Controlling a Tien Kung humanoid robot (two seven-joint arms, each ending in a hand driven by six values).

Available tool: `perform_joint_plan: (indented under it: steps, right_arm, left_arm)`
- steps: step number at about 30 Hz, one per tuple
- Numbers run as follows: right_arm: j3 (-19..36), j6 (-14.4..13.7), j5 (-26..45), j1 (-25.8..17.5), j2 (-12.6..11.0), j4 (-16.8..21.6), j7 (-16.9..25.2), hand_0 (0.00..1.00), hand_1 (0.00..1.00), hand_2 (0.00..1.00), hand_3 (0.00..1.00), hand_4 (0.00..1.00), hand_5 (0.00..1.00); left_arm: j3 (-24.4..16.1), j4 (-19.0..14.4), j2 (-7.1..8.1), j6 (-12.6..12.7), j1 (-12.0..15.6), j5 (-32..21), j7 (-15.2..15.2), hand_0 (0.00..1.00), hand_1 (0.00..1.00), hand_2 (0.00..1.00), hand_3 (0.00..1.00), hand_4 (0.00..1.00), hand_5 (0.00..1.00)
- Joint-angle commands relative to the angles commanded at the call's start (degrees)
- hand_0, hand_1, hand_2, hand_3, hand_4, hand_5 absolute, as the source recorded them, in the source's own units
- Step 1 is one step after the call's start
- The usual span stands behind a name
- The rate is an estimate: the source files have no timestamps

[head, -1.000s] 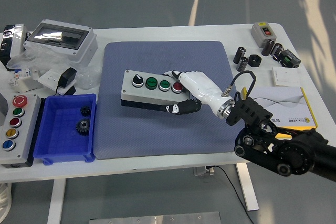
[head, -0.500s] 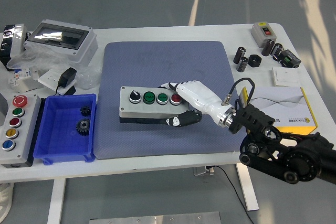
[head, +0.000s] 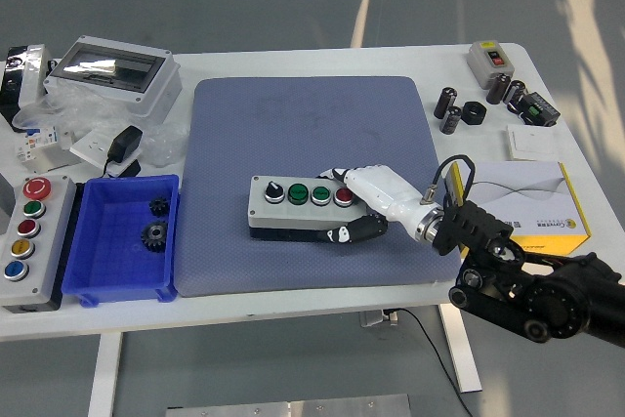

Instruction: Pick up the button,place it on the desk,press the button,press the button

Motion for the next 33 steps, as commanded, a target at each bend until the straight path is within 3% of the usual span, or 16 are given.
perform_joint_plan:
  steps: [4, 5, 10, 11, 15, 16, 27, 28, 33]
  right_arm:
    - [0.2, 0.1, 0.2, 0.0, 0.2, -0.2, 0.1, 0.183, 0.341, 0.338, 0.267, 0.049, 0.002]
    - [0.3, 0.1, 0.2, 0.1, 0.2, -0.3, 0.1, 0.245, 0.362, 0.352, 0.285, 0.074, 0.002]
    - [0.4, 0.6, 0.7, 0.1, 0.1, -0.6, 0.0, 0.245, 0.362, 0.352, 0.285, 0.074, 0.002]
    - [0.6, 0.7, 0.8, 0.1, 0.1, -0.6, 0.0, 0.555, 0.557, 0.526, 0.496, 0.354, 0.002]
    - [0.9, 1.3, 1.3, 0.1, 0.0, -0.6, 0.1, 0.555, 0.557, 0.526, 0.496, 0.354, 0.002]
    - [1.0, 1.5, 1.4, 0.1, 0.0, -0.6, 0.1, 0.665, 0.633, 0.593, 0.597, 0.215, 0.002]
    - [1.1, 2.2, 2.3, 0.1, -0.3, -0.2, 0.3, 0.685, 0.669, 0.647, 0.661, 0.194, 0.002]
    - [1.1, 2.2, 2.3, 0.1, -0.3, -0.2, 0.3, 0.728, 0.75, 0.751, 0.777, 0.273, 0.002]
    - [0.9, 2.3, 2.6, 0.1, -0.5, -0.3, 0.3, 0.728, 0.75, 0.751, 0.777, 0.273, 0.002]
  left_arm:
    - [0.0, 0.0, 0.0, 0.0, 0.0, 0.0, 0.0, 0.628, 0.583, 0.542, 0.6, 0.589, 0.198]
    - [0.0, 0.0, 0.0, 0.0, 0.0, 0.0, 0.0, 0.628, 0.582, 0.541, 0.599, 0.587, 0.198]
    - [0.1, 0.0, 0.02, 0.0, -0.1, -0.2, 0.0, 0.628, 0.582, 0.541, 0.599, 0.587, 0.198]
    - [0.2, 0.0, 0.02, 0.0, -0.1, -0.2, 0.0, 0.628, 0.582, 0.542, 0.6, 0.587, 0.195]
    - [0.2, 0.0, 0.03, 0.0, -0.1, -0.2, -0.1, 0.628, 0.582, 0.542, 0.6, 0.587, 0.195]
    - [0.2, 0.0, 0.03, 0.0, -0.1, -0.2, -0.1, 0.628, 0.585, 0.542, 0.6, 0.587, 0.196]
    - [0.1, 0.0, 0.03, 0.0, -0.2, -0.1, -0.1, 0.628, 0.583, 0.541, 0.599, 0.587, 0.197]
    - [0.1, 0.0, 0.03, 0.0, -0.2, -0.1, -0.1, 0.628, 0.582, 0.541, 0.599, 0.586, 0.197]
    - [0.1, 0.0, 0.04, -0.1, -0.3, -0.1, -0.1, 0.628, 0.582, 0.541, 0.599, 0.586, 0.197]
